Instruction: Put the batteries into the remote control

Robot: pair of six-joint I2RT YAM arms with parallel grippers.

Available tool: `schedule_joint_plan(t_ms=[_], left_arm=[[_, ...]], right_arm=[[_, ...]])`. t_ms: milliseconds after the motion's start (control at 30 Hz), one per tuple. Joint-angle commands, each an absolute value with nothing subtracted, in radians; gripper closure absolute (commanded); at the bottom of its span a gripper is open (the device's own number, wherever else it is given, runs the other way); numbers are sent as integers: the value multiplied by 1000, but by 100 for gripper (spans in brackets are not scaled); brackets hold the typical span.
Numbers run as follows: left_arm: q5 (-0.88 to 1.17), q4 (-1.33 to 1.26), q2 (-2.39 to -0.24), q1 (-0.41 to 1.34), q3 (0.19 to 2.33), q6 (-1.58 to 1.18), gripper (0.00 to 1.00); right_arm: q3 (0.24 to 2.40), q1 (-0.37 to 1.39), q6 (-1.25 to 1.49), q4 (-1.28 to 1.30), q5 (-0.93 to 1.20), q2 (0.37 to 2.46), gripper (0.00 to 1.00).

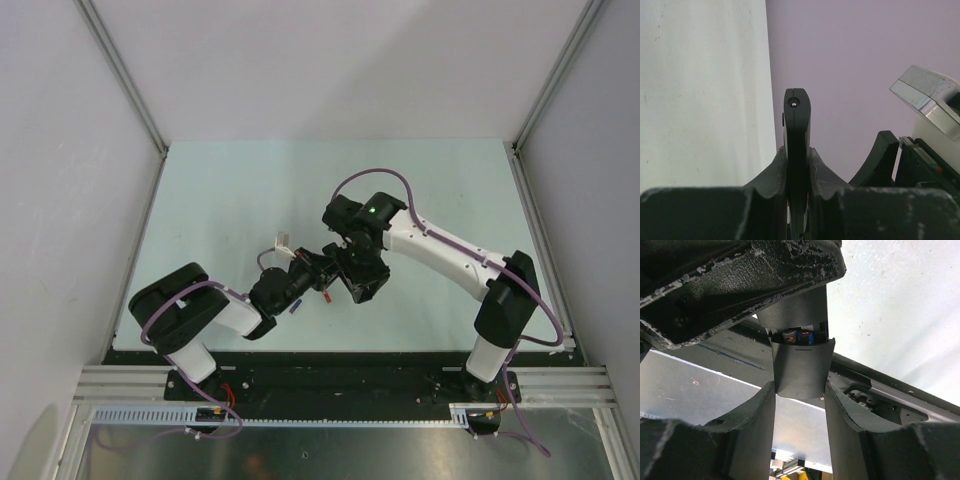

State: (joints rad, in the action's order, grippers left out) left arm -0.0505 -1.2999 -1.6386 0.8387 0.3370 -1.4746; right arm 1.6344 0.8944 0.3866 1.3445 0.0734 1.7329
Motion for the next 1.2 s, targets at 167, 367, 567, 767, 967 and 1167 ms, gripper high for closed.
schedule_joint_plan(t_ms=[167, 367, 567, 767, 967, 1167], left_arm=[[-43, -1575, -1598, 853, 364, -1440, 100], [-41, -1574, -1598, 857, 367, -1427, 100], [-38, -1569, -1598, 861, 370, -1427, 100], [-38, -1566, -1586, 861, 370, -1417, 100], [-25, -1566, -1577, 865, 376, -1391, 100], [-28, -1563, -1575, 868, 373, -1374, 100]], right_arm=[[1678, 893, 373, 1404, 81, 1749, 100], [1689, 897, 371, 1414, 74, 1753, 100], [1683, 897, 371, 1417, 72, 1756, 100], [1678, 899, 374, 1419, 83, 1756, 100], [1683, 899, 374, 1422, 89, 1758, 100], [1687, 905, 373, 1445, 92, 1761, 100]])
